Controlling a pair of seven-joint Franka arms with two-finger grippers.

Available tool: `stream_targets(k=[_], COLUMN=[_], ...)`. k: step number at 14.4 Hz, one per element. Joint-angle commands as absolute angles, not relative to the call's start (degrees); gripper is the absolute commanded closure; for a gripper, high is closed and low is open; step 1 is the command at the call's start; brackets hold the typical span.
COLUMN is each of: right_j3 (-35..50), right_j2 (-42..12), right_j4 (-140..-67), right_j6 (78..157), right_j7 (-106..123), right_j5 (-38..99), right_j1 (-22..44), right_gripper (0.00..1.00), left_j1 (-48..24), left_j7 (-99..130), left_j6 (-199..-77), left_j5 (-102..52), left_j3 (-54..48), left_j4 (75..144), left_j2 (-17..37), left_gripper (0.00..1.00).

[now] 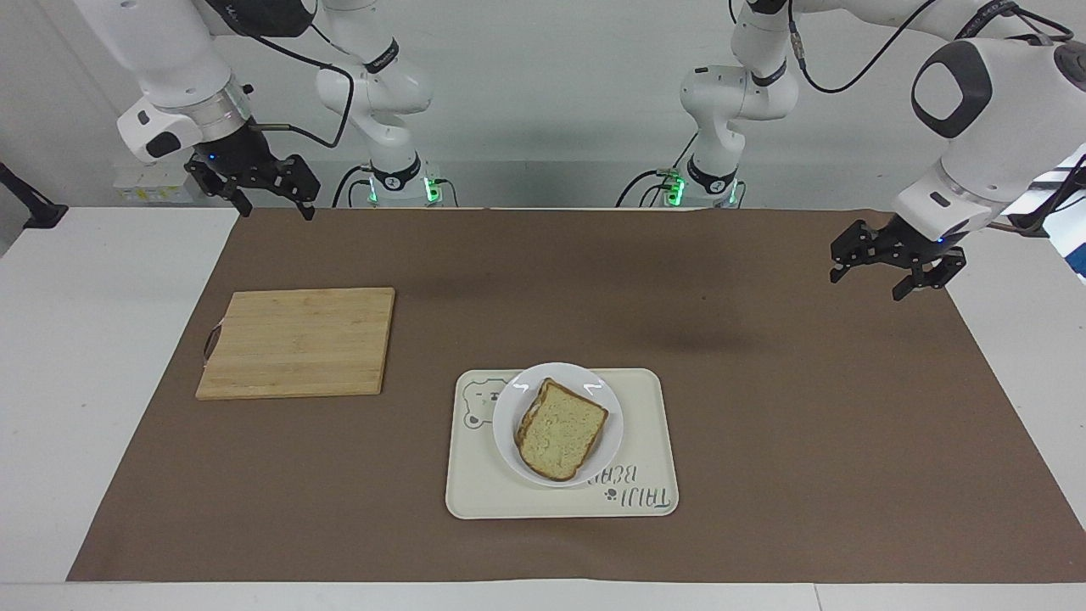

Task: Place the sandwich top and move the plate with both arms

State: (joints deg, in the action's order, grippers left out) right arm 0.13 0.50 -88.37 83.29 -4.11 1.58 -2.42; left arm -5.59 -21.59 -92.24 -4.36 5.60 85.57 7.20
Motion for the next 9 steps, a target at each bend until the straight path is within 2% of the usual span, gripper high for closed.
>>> stream_targets(k=[1, 5, 9], right_j3=[0.2, 0.2, 0.2], right_j2=[-0.2, -0.2, -0.2], right_j4=[-87.1, -87.1, -87.1], right_j6=[82.6, 82.6, 82.6], right_j7=[-3.0, -3.0, -3.0], right_j5=[2.7, 2.7, 2.7], right_j1=[-2.7, -2.7, -2.7], right_gripper=[0.0, 0.0, 0.0], left_j1=[-1.7, 1.9, 2.2], left_j7=[-17.8, -15.1, -14.9], left_j6=[-87.1, -81.7, -81.0], left_j5=[-0.6, -0.5, -0.7], left_j3=[-0.6, -4.7, -4.3], left_j4=[85.6, 86.7, 87.0], left_j2=[4.0, -0.5, -0.8], left_gripper=[0.0, 0.0, 0.0])
